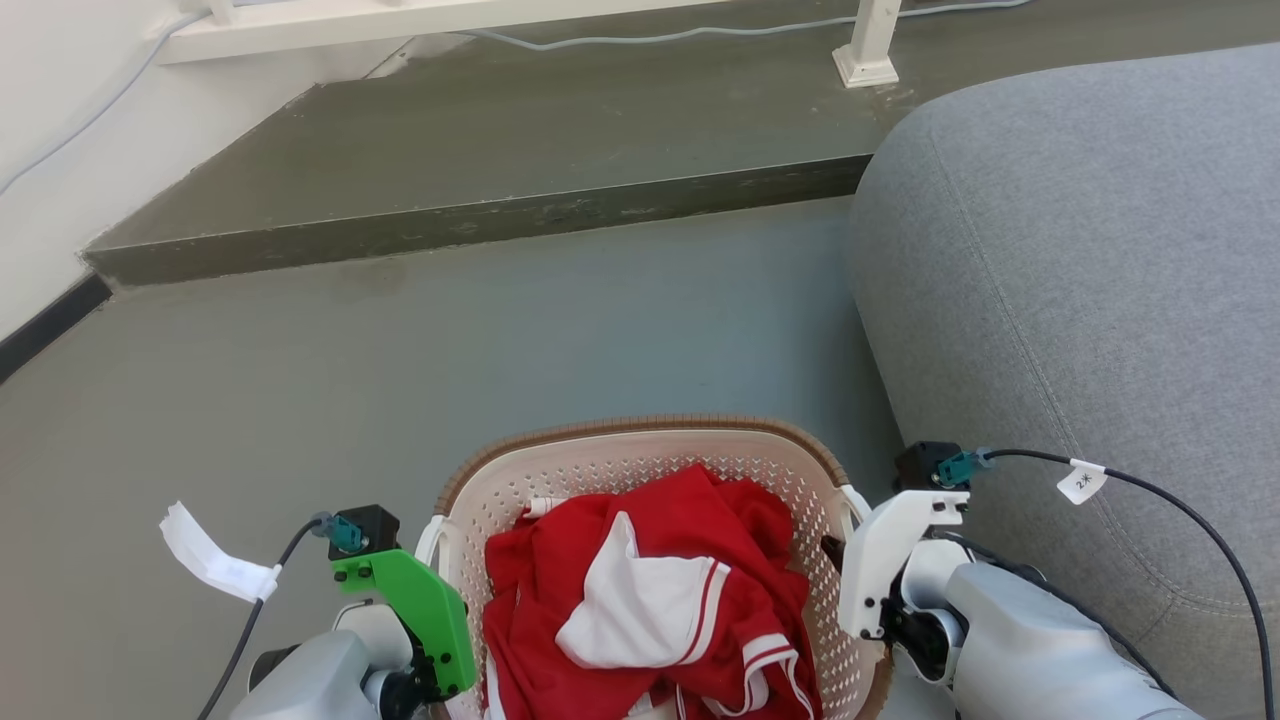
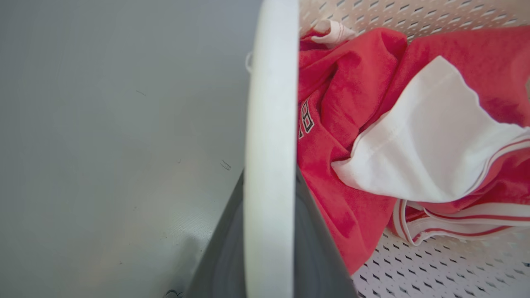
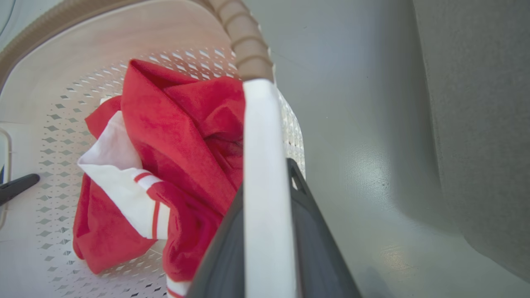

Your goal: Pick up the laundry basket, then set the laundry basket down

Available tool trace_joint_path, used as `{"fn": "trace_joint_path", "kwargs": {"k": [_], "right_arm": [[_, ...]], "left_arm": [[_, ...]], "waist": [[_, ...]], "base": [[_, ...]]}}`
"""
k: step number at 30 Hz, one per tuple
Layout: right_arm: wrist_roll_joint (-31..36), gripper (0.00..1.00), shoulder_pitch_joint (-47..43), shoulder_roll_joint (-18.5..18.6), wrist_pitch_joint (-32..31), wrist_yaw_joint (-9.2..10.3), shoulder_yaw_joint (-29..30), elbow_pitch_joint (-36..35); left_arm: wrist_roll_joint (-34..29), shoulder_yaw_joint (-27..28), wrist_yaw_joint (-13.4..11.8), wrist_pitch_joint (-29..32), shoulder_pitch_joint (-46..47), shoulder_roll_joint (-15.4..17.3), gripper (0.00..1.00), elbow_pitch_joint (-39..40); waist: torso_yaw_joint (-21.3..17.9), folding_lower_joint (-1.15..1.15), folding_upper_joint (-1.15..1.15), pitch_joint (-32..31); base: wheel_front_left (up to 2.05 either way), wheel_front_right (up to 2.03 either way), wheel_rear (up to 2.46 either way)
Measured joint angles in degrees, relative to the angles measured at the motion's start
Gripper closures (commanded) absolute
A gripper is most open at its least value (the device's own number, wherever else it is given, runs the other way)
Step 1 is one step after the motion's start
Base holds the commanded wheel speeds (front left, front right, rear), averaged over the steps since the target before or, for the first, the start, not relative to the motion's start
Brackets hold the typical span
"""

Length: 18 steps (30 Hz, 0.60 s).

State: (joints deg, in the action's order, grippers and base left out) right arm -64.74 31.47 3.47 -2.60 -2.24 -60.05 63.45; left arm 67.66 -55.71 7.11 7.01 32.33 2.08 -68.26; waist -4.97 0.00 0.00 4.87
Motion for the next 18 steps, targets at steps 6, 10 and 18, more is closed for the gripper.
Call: {"fn": "trace_joint_path", "kwargs": {"k": [6,10,18], "right_arm": [[-0.57,1.0,0.01,0.0,-0.04,-0.01,-0.4,0.08],[-0.96,1.0,0.02,0.0,-0.04,-0.01,-0.64,0.09],[-1.41,1.0,0.05,0.01,-0.04,-0.01,-1.15,0.1]], "left_arm": [[0.07,0.0,0.0,0.0,0.01,-0.24,1.0,-0.29],[0.07,-0.01,0.0,0.0,0.01,-0.37,1.0,-0.52],[0.07,-0.02,0.0,0.0,0.02,-0.54,1.0,-0.9]], "waist": [[-0.1,0.0,0.0,0.06],[-0.16,0.0,0.0,0.12],[-0.21,0.0,0.0,0.36]], "base": [[0.0,0.0,0.0],[0.0,0.0,0.0],[0.0,0.0,0.0]]}}
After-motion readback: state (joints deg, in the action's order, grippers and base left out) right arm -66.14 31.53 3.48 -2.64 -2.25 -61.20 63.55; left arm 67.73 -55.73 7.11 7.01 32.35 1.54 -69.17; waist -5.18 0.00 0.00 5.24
